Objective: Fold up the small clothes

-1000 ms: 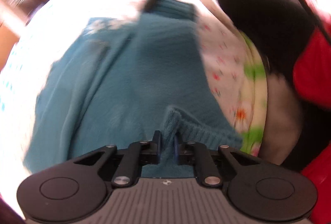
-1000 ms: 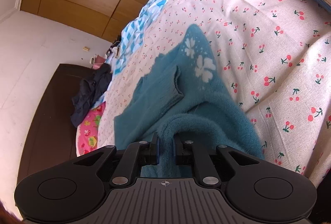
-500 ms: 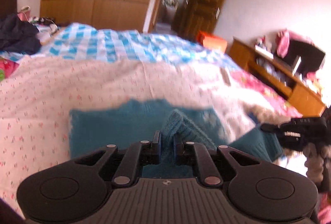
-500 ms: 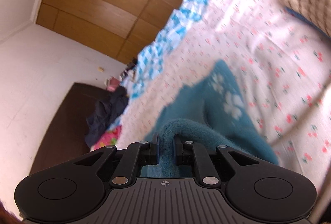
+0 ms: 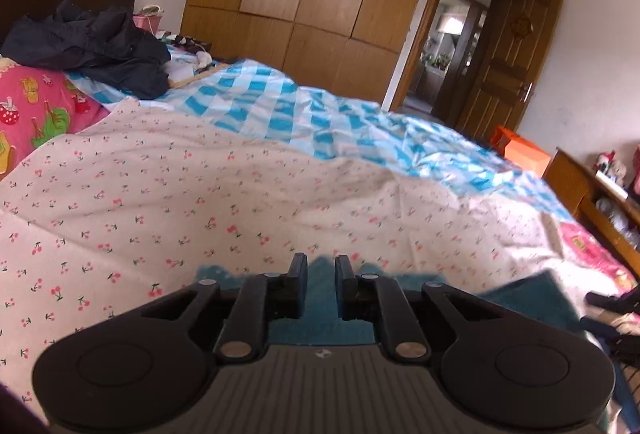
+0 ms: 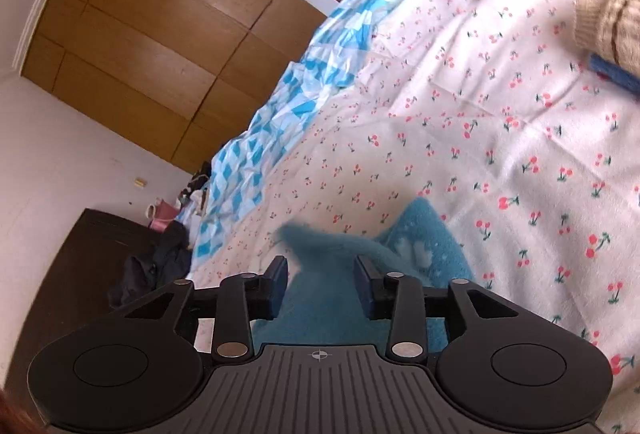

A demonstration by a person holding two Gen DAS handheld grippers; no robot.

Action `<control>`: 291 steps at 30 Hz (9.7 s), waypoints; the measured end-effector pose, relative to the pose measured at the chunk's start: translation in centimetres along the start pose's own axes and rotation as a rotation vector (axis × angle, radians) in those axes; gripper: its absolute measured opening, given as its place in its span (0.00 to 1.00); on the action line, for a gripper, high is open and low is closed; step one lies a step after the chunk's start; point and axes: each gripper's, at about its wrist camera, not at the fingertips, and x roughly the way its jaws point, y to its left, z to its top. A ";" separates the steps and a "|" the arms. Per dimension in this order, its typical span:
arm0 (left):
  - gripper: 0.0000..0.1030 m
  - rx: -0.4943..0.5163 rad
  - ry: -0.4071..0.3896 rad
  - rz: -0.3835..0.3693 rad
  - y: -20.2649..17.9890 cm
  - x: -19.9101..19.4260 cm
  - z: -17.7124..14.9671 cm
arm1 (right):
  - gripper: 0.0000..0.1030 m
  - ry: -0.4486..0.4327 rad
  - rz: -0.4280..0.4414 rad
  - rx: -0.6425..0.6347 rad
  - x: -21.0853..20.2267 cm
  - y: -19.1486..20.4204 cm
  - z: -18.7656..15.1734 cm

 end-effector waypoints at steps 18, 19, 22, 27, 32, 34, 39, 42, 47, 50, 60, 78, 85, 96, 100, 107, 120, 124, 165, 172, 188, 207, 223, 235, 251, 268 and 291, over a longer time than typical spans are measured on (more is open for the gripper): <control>0.46 -0.082 0.068 0.121 5.2 -4.0 -5.8 | 0.34 0.161 -0.278 -0.505 5.0 0.0 -3.3; 0.47 -0.063 0.068 0.128 5.0 -3.9 -6.1 | 0.30 0.163 -0.277 -0.500 4.9 0.0 -3.2; 0.47 -0.030 0.071 0.151 4.5 -3.0 -6.4 | 0.21 0.164 -0.253 -0.474 4.5 -0.2 -2.5; 0.46 -0.034 0.088 0.163 4.5 -1.7 -6.1 | 0.09 0.118 -0.175 -0.390 2.5 0.2 -1.2; 0.46 0.000 0.092 0.170 4.1 -1.4 -6.2 | 0.09 0.122 -0.231 -0.357 3.9 -1.1 -1.8; 0.46 -0.026 0.131 0.191 4.9 -0.8 -6.6 | 0.10 0.147 -0.251 -0.370 4.4 -1.6 -2.2; 0.47 -0.034 0.129 0.173 5.3 -1.6 -6.5 | 0.20 0.148 -0.197 -0.425 3.6 -0.3 -2.0; 0.48 -0.019 0.118 0.139 4.7 -1.5 -5.9 | 0.29 0.152 -0.188 -0.445 4.7 0.4 -1.5; 0.54 0.023 0.126 0.140 4.2 0.6 -4.6 | 0.29 0.175 -0.201 -0.431 7.8 0.1 -1.2; 0.50 0.031 0.175 0.148 4.5 2.6 -4.4 | 0.13 0.169 -0.204 -0.439 7.8 0.4 -1.1; 0.18 0.047 0.117 0.123 3.2 1.9 -3.1 | 0.10 0.110 -0.220 -0.340 6.3 -1.5 -0.7; 0.32 0.111 0.003 0.254 1.2 -4.6 -5.3 | 0.17 -0.179 -0.198 -0.588 -1.7 1.3 -5.0; 0.40 0.015 0.117 0.332 4.2 -3.0 -8.7 | 0.17 -0.009 -0.292 -0.574 2.2 -3.3 -5.9; 0.39 0.014 0.032 0.349 2.1 -6.3 -9.3 | 0.17 0.011 -0.271 -0.546 1.7 -3.4 -6.7; 0.39 0.006 0.104 0.371 2.6 -5.2 -10.4 | 0.18 -0.048 -0.237 -0.515 0.1 -2.9 -6.6; 0.39 -0.017 0.066 0.363 2.7 -5.8 -10.9 | 0.23 -0.004 -0.268 -0.411 0.0 -4.9 -6.2; 0.40 0.024 0.003 0.384 1.6 -6.5 -11.1 | 0.27 -0.031 -0.221 -0.351 -1.0 -5.4 -5.1; 0.40 0.033 -0.032 0.389 1.2 -7.1 -11.1 | 0.28 0.015 -0.252 -0.354 -0.1 -5.9 -5.2; 0.49 0.992 0.025 -0.112 -24.6 -5.9 -23.8 | 0.42 0.129 -0.052 -0.062 -1.4 -10.2 -0.6; 0.51 1.098 -0.052 -0.039 -26.7 -3.4 -25.9 | 0.43 0.144 0.001 0.009 -1.3 -11.3 0.1; 0.33 0.953 -0.032 -0.047 -27.8 -2.8 -20.9 | 0.53 0.239 0.123 0.115 0.5 -12.6 0.3; 0.32 0.815 0.036 -0.122 -26.6 -4.2 -19.1 | 0.24 0.393 0.221 0.254 7.8 -12.2 -0.8; 0.36 0.629 -0.014 0.010 -21.8 -6.1 -12.7 | 0.30 0.438 0.225 0.133 6.6 -11.7 -0.7; 0.36 0.567 -0.050 0.189 -15.4 3.4 -10.8 | 0.24 0.421 0.319 0.340 4.6 -12.3 -1.4; 0.35 0.422 0.067 0.019 -8.9 2.9 -11.6 | 0.25 0.331 0.270 0.519 2.3 4.2 -5.9; 0.35 0.022 0.072 0.047 1.4 -7.7 -10.7 | 0.27 0.378 0.091 0.469 9.5 13.2 -13.7; 0.49 -0.071 -0.236 -0.021 3.8 -16.4 -9.8 | 0.55 0.565 0.050 -0.365 11.4 22.2 -16.8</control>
